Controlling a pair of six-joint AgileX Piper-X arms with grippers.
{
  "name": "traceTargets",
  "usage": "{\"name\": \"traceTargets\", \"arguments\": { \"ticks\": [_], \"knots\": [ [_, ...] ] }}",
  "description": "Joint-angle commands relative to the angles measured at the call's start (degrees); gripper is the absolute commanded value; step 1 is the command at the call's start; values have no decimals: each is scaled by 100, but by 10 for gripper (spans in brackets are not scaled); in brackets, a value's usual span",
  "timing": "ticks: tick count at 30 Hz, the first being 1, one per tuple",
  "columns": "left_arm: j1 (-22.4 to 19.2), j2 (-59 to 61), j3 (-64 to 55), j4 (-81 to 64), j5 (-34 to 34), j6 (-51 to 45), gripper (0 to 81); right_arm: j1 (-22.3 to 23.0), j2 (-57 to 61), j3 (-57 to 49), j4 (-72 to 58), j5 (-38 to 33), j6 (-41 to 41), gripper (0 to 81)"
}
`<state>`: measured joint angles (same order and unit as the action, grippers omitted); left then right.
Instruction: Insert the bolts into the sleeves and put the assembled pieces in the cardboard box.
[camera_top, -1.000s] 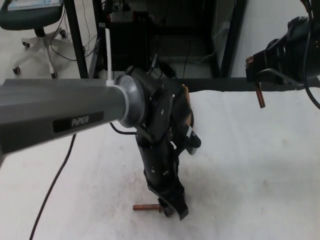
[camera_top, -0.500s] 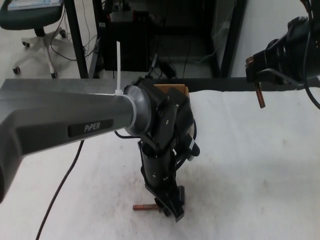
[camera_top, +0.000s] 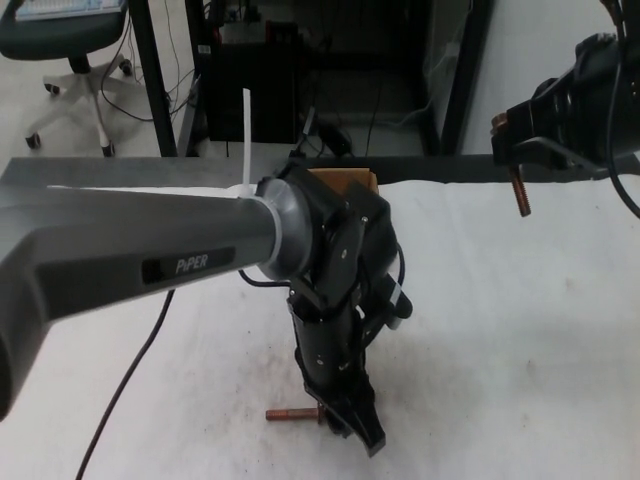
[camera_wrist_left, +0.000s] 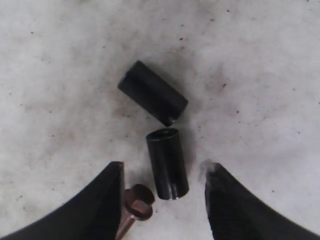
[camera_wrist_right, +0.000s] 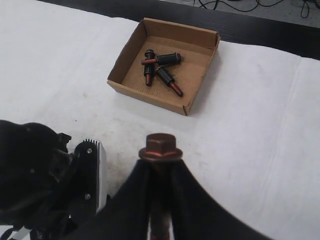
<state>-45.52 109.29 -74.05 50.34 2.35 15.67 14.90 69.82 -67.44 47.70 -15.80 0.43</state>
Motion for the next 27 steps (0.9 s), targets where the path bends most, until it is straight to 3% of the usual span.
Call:
{"name": "traceTargets", "arguments": {
  "ticks": [1,27],
  "knots": [
    [-38,-15,-31,-31,31,-31,470,-18,-63,-33,7,-87,46,8],
    [-38,141,-19,-3,-18,-45,470,-18,-63,-33,139,-87,46,8]
  ]
}}
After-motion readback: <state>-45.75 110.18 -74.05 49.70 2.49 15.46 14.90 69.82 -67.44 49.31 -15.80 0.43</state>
